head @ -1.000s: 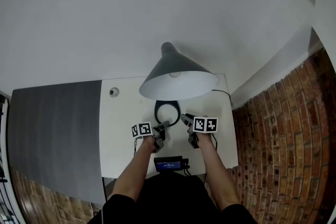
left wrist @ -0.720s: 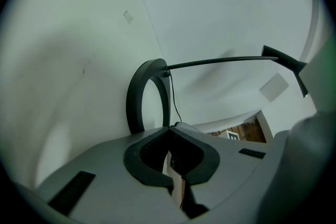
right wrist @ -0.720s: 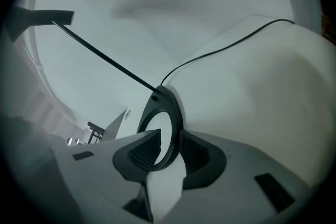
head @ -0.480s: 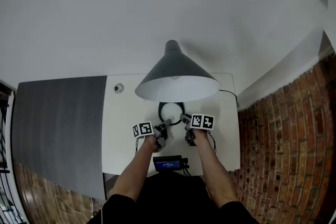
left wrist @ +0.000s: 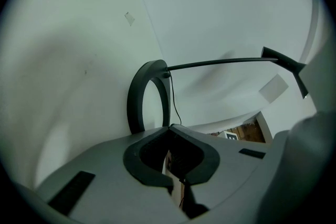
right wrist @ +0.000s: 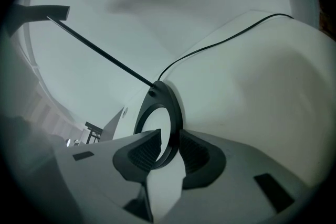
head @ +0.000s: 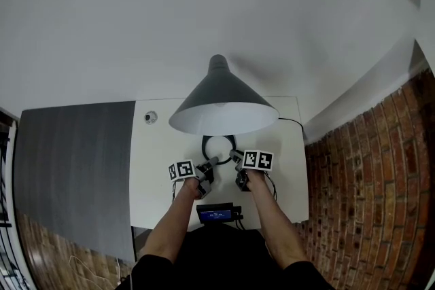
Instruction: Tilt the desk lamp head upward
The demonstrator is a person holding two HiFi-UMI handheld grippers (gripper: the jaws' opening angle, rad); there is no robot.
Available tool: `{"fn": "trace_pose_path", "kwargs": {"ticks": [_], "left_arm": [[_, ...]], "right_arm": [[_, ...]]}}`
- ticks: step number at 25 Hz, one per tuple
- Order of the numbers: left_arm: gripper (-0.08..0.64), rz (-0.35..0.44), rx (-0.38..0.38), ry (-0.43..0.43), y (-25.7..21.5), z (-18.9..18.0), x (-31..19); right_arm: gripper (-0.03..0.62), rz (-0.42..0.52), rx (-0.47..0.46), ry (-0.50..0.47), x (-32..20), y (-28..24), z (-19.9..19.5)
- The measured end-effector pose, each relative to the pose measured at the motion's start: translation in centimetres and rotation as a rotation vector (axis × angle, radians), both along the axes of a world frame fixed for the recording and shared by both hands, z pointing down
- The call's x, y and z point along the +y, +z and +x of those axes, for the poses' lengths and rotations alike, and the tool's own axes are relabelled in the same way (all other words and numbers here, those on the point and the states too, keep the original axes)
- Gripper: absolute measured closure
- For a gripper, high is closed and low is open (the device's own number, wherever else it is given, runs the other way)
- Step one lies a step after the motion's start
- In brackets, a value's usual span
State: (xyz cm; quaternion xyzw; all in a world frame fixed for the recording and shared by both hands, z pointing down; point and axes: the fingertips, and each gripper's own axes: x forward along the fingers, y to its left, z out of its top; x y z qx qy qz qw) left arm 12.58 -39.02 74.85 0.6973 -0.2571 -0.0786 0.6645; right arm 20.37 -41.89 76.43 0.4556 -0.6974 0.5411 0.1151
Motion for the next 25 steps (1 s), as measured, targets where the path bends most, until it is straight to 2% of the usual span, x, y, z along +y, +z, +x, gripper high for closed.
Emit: {"fn": "trace_pose_path", "kwargs": {"ticks": [7,12,16,18,20,23,25], "left_arm": [[0.551,0.002,0.004,0.003,0.0,-0.1,-0.1],[0.551,0.003,-0.004,0.007,0.1,-0.3,-0.2],[0.551,0.002,-0.018,0.051,0.2,-0.1,0.9],[0.551,0.013,-0.002,0.057,-0.3,-0.5,1.5],[0.551,0.040,0.040,0.039,-1.5,-1.4,1.7],[0.549,0.098,0.109,0.008,-4.6,-2.9,1.9],[0.551,0.113,0.139,-0.005,-6.6,-3.8,2.5]], "right_arm": [[0.477,0.002,0.002,0.026,0.1,-0.1,-0.1],[0.480,0.004,0.026,-0.001,0.3,0.2,-0.3],[0.488,-0.010,0.023,0.032,1.2,0.3,0.5],[0.488,-0.003,-0.046,0.093,2.4,-0.6,1.1],[0.489,0.035,-0.192,0.180,3.8,-3.0,1.6],[0.489,0.145,-0.425,0.282,5.8,-9.2,2.2],[0.489,0.214,-0.492,0.312,7.3,-13.1,2.5]]}}
